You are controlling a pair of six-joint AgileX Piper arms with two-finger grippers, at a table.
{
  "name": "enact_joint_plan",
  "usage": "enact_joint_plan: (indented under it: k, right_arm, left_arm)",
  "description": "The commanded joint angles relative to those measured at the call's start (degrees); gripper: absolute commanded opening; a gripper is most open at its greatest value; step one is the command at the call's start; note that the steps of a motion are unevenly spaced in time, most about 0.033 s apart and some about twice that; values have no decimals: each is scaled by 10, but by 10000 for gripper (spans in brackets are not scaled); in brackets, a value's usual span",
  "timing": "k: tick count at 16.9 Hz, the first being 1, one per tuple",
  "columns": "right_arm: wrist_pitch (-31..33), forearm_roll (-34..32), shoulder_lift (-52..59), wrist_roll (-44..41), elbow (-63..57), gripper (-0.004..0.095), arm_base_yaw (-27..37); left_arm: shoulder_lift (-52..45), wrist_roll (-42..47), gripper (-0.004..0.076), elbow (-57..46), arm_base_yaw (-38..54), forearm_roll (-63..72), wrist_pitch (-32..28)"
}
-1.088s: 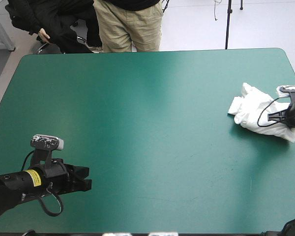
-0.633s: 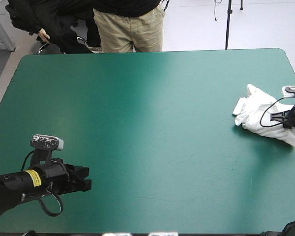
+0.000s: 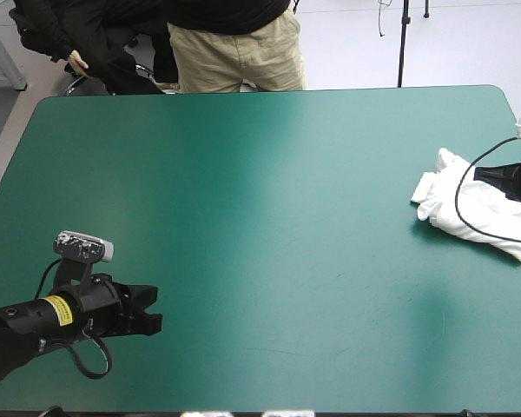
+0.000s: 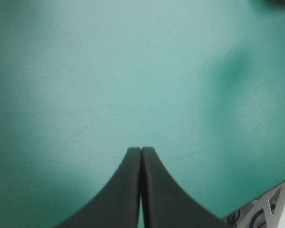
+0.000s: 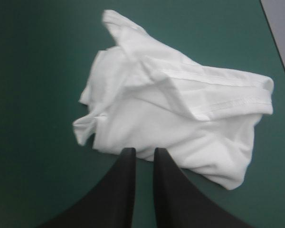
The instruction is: Fold the cloth
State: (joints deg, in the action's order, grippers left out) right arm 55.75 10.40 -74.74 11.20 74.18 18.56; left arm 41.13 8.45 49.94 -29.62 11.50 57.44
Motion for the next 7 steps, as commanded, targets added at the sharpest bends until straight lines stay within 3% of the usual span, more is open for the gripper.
enact_joint_plan:
  k: [1,7]
  right_arm:
    - [4,15,73,16,17,6,-39]
    - [55,-24,210,5,-7,-14,-199]
  left_arm:
    - [2,-2,-17,14,0,-1,-40]
    - [-10,-38,-17,14,0,1,-27]
